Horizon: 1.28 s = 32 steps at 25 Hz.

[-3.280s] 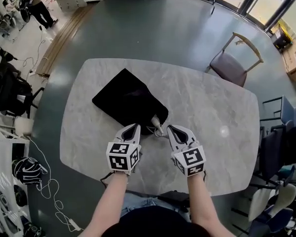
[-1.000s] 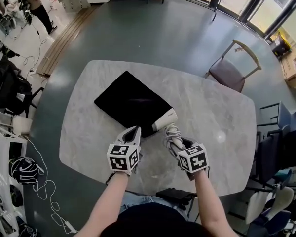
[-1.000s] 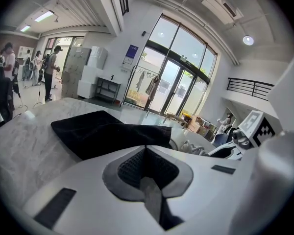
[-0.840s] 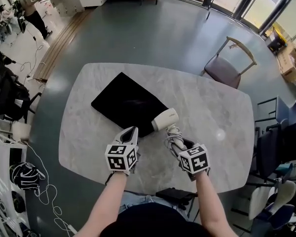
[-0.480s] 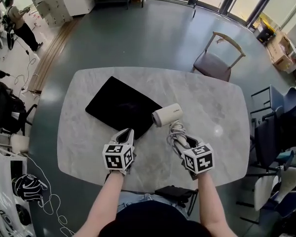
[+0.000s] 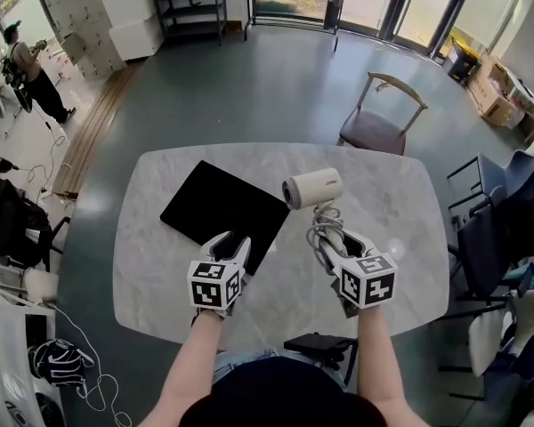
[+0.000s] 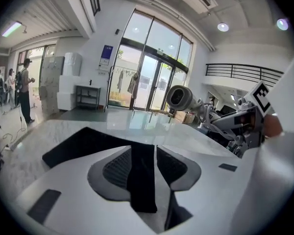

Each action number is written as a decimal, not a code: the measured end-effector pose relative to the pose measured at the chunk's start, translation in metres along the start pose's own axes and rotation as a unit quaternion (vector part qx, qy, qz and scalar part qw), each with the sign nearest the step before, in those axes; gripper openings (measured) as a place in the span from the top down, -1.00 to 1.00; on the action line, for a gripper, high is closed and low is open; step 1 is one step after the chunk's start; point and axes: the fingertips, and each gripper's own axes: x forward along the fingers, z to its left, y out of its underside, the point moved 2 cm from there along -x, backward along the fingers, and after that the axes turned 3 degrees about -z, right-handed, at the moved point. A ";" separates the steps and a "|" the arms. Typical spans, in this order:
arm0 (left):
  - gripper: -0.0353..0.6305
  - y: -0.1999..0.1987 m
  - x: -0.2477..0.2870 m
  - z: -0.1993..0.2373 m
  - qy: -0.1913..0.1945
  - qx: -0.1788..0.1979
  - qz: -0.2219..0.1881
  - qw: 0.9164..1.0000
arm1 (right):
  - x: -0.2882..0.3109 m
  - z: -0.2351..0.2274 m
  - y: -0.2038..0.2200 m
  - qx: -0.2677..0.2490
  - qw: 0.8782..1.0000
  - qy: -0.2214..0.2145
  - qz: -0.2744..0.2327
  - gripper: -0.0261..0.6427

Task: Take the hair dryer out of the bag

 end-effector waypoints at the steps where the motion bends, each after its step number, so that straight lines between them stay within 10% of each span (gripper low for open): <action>1: 0.43 -0.012 -0.003 0.002 -0.002 0.015 -0.014 1.000 | -0.002 0.000 -0.007 0.000 1.000 0.003 -0.011 0.33; 15: 0.74 -0.155 -0.061 -0.002 -0.003 0.152 -0.202 0.967 | -0.040 0.008 -0.093 -0.055 0.979 0.041 -0.193 0.32; 32: 0.85 -0.183 -0.095 -0.008 -0.011 0.176 -0.288 0.941 | -0.067 0.019 -0.121 -0.093 0.948 0.065 -0.298 0.32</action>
